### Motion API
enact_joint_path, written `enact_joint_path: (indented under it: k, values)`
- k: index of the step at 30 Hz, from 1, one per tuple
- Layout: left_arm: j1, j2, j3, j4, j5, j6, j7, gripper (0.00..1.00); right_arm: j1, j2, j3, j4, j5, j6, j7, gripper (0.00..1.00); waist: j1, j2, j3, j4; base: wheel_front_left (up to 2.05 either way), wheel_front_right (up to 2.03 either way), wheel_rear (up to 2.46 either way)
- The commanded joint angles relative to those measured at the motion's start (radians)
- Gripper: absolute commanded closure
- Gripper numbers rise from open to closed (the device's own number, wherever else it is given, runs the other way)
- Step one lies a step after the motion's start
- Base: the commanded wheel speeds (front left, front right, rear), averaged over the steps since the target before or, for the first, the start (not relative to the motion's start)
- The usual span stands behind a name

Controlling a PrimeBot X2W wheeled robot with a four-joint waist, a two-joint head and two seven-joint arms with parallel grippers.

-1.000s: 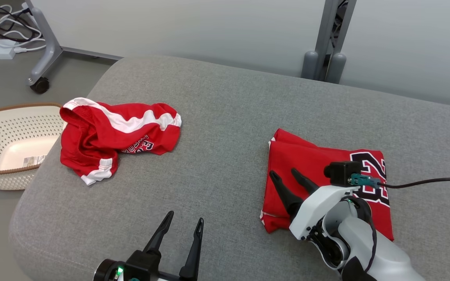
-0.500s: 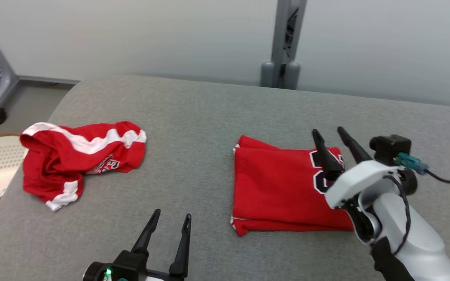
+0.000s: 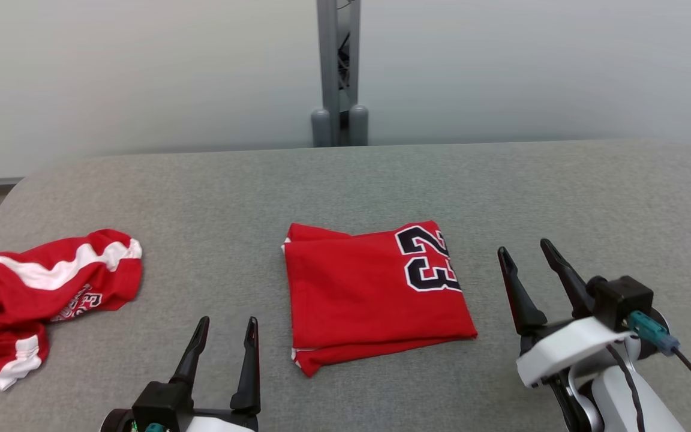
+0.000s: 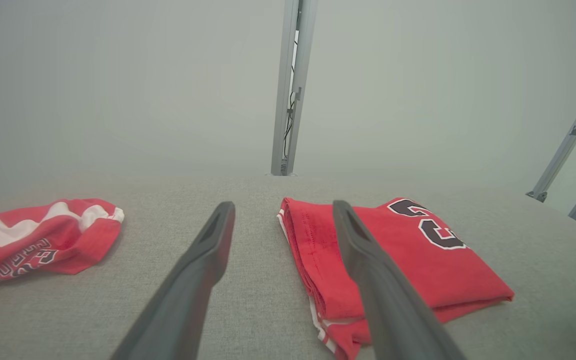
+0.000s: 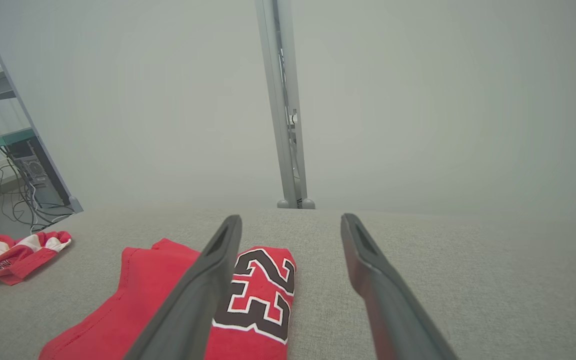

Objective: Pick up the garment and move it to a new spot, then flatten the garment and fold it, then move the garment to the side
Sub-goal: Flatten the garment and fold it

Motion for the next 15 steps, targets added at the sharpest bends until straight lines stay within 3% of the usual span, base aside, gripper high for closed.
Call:
enact_joint_path:
  k: [1, 15]
  values:
    - [0.007, 0.004, 0.007, -0.003, -0.002, 0.004, -0.004, 0.0, 0.017, -0.009, -0.003, -0.012, -0.006, 0.0, 0.0, 0.0, 0.0, 0.0, -0.005, -0.022, 0.0, 0.0, 0.0]
    - [0.06, 0.005, 0.066, -0.02, 0.003, 0.004, -0.004, 0.0, 0.252, -0.036, -0.028, -0.258, -0.049, 0.0, 0.0, 0.0, 0.0, 0.0, -0.052, -0.068, 0.0, 0.0, 0.0]
